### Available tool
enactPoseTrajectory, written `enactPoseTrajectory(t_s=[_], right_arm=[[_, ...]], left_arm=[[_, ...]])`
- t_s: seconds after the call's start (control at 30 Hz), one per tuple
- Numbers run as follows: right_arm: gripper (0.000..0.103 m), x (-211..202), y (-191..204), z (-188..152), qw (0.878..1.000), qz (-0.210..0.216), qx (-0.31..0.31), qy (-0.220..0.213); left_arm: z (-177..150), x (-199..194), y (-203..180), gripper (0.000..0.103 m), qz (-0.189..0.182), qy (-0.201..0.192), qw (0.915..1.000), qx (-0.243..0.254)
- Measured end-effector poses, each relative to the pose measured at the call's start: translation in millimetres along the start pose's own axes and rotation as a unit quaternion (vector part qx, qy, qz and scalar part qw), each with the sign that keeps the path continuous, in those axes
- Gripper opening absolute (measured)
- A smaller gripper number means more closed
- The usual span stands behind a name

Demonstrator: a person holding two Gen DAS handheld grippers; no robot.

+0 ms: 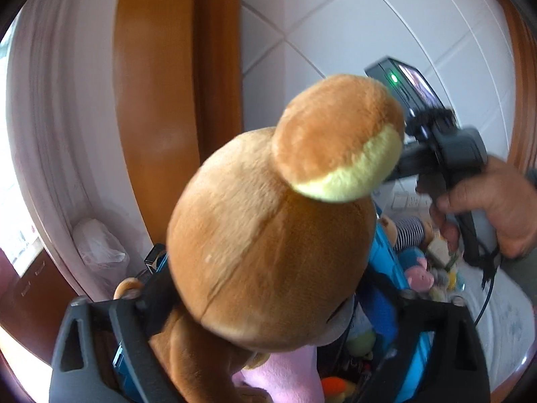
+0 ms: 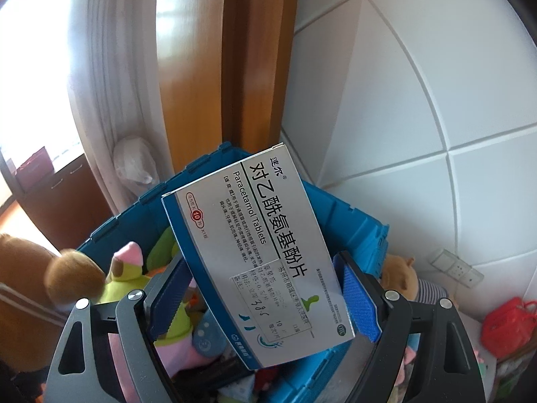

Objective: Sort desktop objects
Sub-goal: 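Carry the bear and paracetamol box into the blue crate and release both, then grasp the pink pig plush with blue hat using the left tool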

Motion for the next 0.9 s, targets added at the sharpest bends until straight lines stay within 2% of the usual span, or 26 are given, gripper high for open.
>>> enactPoseTrajectory(t_s=[0.03, 0.1, 0.17, 0.47, 0.7, 0.9], right_arm=[[0.086, 1.2, 2.3, 2.3, 1.0, -0.002, -0.005, 0.002], [0.101, 3.4, 7.1, 5.7, 1.0, -0.008, -0.014, 0.005], [0.102, 1.3, 7.3, 5.7, 1.0, -0.02, -0.011, -0.006], [0.102, -18.1, -9.9, -16.4, 1.0, -0.016, 0.005, -0.014], [0.102, -40.3, -34.9, -52.8, 0.999, -0.018, 0.024, -0.023], [0.102, -68.9, -84.6, -122.1, 0.997, -0.026, 0.063, -0.031]], left_arm=[[1.2, -1.0, 2.2, 0.103, 0.001, -0.001, 1.0, -0.003], [3.6, -3.0, 6.6, 0.103, 0.002, -0.004, 0.9999, -0.01], [4.9, -5.3, 10.0, 0.103, 0.003, -0.008, 0.9999, -0.014], [-5.2, 1.2, 9.4, 0.103, 0.002, -0.001, 1.0, -0.002], [-16.3, -10.8, -35.3, 0.103, -0.006, 0.007, 0.9999, 0.011], [-27.0, -14.3, -99.0, 0.103, -0.025, 0.019, 0.999, 0.031]])
Point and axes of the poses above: each gripper's, at about its wrist camera, not at the fingertips, and x roughly the way its jaws point, y to its left, z to its top, the point moved 6 cm from there along x, roughly the way its jaws point, and after that the axes turned 10 degrees about y, right-handed, at the moved point
